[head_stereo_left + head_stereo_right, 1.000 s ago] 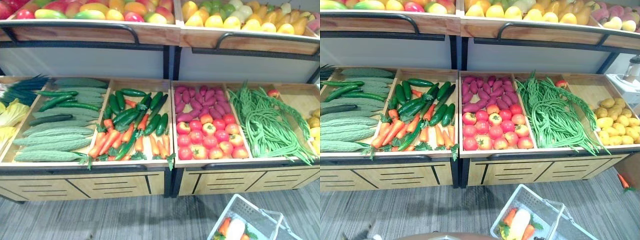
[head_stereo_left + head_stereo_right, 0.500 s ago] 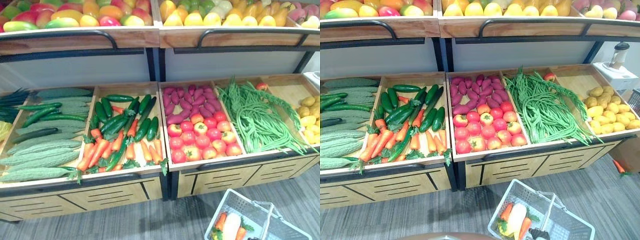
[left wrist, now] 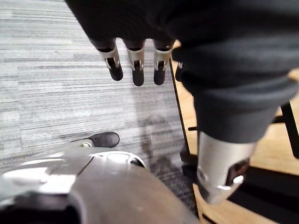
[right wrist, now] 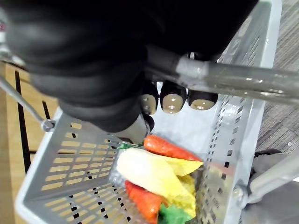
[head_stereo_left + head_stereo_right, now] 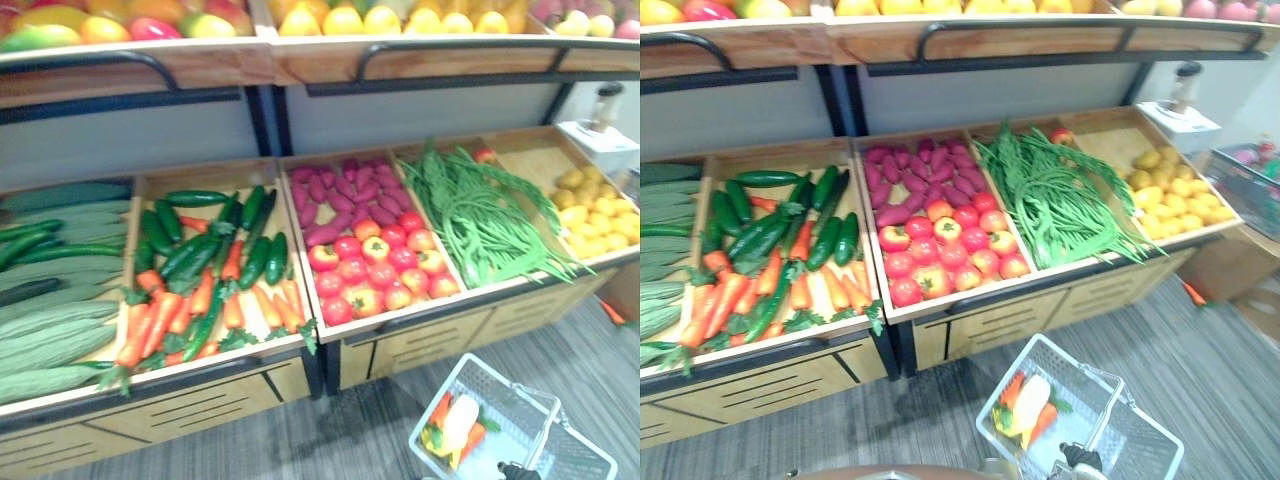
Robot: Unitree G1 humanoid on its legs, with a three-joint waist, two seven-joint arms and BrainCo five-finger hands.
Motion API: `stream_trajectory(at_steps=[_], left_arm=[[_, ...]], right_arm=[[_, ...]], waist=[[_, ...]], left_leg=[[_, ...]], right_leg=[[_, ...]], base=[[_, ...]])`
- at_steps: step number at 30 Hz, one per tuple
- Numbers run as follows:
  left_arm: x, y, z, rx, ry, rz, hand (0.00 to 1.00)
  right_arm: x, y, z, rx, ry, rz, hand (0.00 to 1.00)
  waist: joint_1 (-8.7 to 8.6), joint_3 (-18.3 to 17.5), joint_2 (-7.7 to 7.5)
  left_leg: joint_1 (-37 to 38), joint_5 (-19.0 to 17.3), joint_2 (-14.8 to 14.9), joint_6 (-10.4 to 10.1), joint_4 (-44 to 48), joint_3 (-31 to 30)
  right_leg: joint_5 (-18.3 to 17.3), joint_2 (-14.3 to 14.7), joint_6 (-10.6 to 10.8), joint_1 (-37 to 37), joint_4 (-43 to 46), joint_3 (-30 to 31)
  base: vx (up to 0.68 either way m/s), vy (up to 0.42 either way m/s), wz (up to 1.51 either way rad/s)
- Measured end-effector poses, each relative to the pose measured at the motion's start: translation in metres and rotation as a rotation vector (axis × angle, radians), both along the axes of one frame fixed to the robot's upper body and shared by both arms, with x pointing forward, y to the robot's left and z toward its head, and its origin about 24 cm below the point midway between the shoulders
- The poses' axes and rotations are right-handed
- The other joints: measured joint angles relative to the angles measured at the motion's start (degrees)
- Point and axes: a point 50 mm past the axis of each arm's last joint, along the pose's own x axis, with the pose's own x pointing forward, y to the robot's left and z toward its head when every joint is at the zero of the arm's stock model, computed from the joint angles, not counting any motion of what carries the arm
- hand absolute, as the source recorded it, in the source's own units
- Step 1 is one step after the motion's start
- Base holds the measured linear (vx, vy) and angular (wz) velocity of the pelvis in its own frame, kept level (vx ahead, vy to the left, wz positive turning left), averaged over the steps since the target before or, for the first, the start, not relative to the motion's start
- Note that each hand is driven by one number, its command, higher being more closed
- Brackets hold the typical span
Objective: Pick vegetable in the basket
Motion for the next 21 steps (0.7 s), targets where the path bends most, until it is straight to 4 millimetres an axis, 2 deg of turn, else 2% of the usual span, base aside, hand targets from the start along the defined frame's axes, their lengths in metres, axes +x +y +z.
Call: stream_trajectory(at_steps=[1, 2, 4, 5, 6, 7, 8, 10, 11, 12, 13, 14, 15, 17, 19, 20, 21], left_arm=[[0.002, 0.002, 0.001, 0.006, -0.003, -0.005, 0.00], [0.013, 0.007, 0.003, 0.021, -0.027, -0.017, 0.00], [0.025, 0.007, 0.005, 0.023, -0.056, -0.023, 0.00], [0.030, 0.002, 0.005, 0.012, -0.074, -0.029, 0.00], [0.032, 0.002, 0.005, 0.013, -0.078, -0.036, 0.00], [0.034, 0.001, 0.005, 0.012, -0.081, -0.049, 0.00], [0.035, 0.003, 0.006, 0.019, -0.081, -0.059, 0.00], [0.033, 0.009, 0.007, 0.045, -0.064, -0.085, 0.00], [0.034, 0.011, 0.008, 0.053, -0.062, -0.087, 0.00], [0.034, 0.013, 0.008, 0.056, -0.057, -0.087, 0.00], [0.037, 0.013, 0.008, 0.057, -0.056, -0.088, 0.00], [0.039, 0.011, 0.008, 0.051, -0.061, -0.090, 0.00], [0.051, 0.004, 0.008, 0.037, -0.087, -0.101, 0.00], [0.067, -0.005, 0.010, 0.024, -0.126, -0.114, 0.00], [0.076, -0.006, 0.012, 0.029, -0.148, -0.119, 0.00], [0.077, -0.005, 0.012, 0.033, -0.151, -0.118, 0.00], [0.079, -0.005, 0.013, 0.040, -0.155, -0.116, 0.00]], right_arm=[[0.001, 0.001, 0.000, 0.003, -0.006, -0.005, 1.00], [0.004, 0.006, 0.000, 0.012, -0.025, -0.014, 1.00], [0.008, 0.008, 0.001, 0.011, -0.040, 0.000, 1.00], [0.017, 0.006, 0.004, -0.001, -0.066, 0.020, 1.00], [0.019, 0.003, 0.006, -0.012, -0.077, 0.020, 1.00], [0.019, -0.001, 0.007, -0.018, -0.077, 0.020, 1.00], [0.016, -0.002, 0.006, -0.017, -0.064, 0.015, 1.00], [0.014, 0.000, 0.004, -0.016, -0.045, 0.028, 1.00], [0.017, 0.001, 0.004, -0.014, -0.039, 0.049, 1.00], [0.022, 0.003, 0.005, -0.010, -0.044, 0.062, 1.00], [0.027, 0.002, 0.006, -0.014, -0.051, 0.064, 1.00], [0.027, 0.000, 0.007, -0.020, -0.052, 0.064, 1.00], [0.027, -0.005, 0.008, -0.032, -0.048, 0.061, 1.00], [0.021, -0.010, 0.007, -0.043, -0.026, 0.046, 1.00], [0.016, -0.014, 0.007, -0.055, -0.011, 0.043, 1.00], [0.016, -0.014, 0.007, -0.061, -0.008, 0.056, 1.00], [0.015, -0.014, 0.007, -0.068, -0.003, 0.085, 1.00]], waist=[[0.02, 0.32, 0.02], [-0.22, 1.58, -0.97], [0.03, 2.08, -0.63], [0.39, 2.80, -0.01], [0.05, 2.89, 0.08], [-0.25, 2.98, 0.24], [0.05, 2.96, 0.38], [0.18, 3.04, 0.35], [0.26, 3.19, 0.06], [0.42, 3.53, 0.04], [0.34, 3.94, 0.26], [0.31, 4.33, 0.99], [-0.01, 5.06, 2.41], [-0.57, 5.65, 3.55], [-2.51, 5.33, 4.48], [-2.88, 5.27, 4.58], [-3.02, 5.09, 4.89]], left_leg=[[0.39, -0.23, 0.41, 0.04, 0.01, 1.06], [1.44, -0.65, 0.32, 0.57, 0.92, 4.34], [0.48, -1.35, 0.69, 2.00, 3.52, 8.55], [-0.11, -1.64, 1.90, 2.89, 3.99, 14.19], [0.22, -1.73, 1.59, 3.04, 3.92, 15.76], [1.04, -1.88, 1.36, 3.30, 3.91, 17.88], [1.64, -1.88, 1.36, 3.30, 4.04, 21.07], [2.10, -1.88, 1.25, 3.30, 4.79, 25.83], [2.10, -1.89, 1.36, 3.30, 6.28, 28.96], [2.07, -1.90, 1.65, 3.29, 7.58, 31.36], [2.01, -1.93, 2.40, 3.26, 9.25, 33.69], [1.97, -1.96, 2.93, 3.20, 9.97, 34.49], [1.66, -2.11, 3.96, 2.97, 11.71, 35.38], [1.07, -2.48, 6.12, 2.41, 15.15, 36.56], [1.04, -2.83, 10.08, 2.00, 21.13, 36.93], [1.05, -3.08, 11.48, 1.71, 23.52, 37.38], [1.03, -3.13, 14.42, 1.63, 28.64, 37.95]], right_leg=[[0.98, 0.44, -0.29, -0.26, -0.06, -0.14], [3.31, 0.84, -1.57, -0.83, -0.59, -1.91], [8.52, 1.58, -4.75, -1.35, -5.70, -6.09], [3.98, -0.08, -7.25, -1.76, -0.38, -15.45], [-1.02, -1.88, -7.87, -2.48, 6.63, -19.67], [-5.17, -4.04, -6.98, -1.91, 13.50, -23.60], [-7.83, -5.74, -7.13, 0.56, 17.45, -27.39], [-8.94, -8.09, -6.06, 4.58, 17.52, -30.74], [-8.71, -9.16, -4.40, 6.15, 14.22, -31.74], [-8.67, -8.46, -2.05, 6.41, 10.43, -31.56], [-8.98, -6.62, -1.54, 6.71, 6.58, -31.49], [-8.98, -5.62, -1.54, 6.71, 4.65, -30.84], [-8.98, -3.87, -1.54, 6.64, 1.32, -29.12], [-8.98, -1.92, -1.54, 6.39, -1.60, -27.20], [-9.50, 0.28, -2.36, 6.52, -2.74, -24.82], [-9.73, 0.97, -2.70, 6.50, -2.80, -24.00], [-10.34, 2.17, -3.39, 6.51, -3.06, -22.31]], base=[[-0.02, 0.062, -1.12], [-0.02, 0.076, -1.08], [-0.08, 0.061, -1.32], [-0.12, 0.027, -1.37], [-0.10, 0.028, -1.43], [-0.03, 0.049, -1.15], [0.00, 0.021, -1.42], [0.00, -0.058, -1.45], [0.01, -0.132, -1.54], [-0.01, -0.301, -1.88], [-0.03, -0.297, -1.47], [-0.03, -0.374, -1.37], [-0.01, -0.305, -1.05], [-0.01, -0.272, -0.84], [-0.07, -0.191, -0.68], [-0.11, -0.146, -0.73], [-0.12, -0.133, -0.89]])
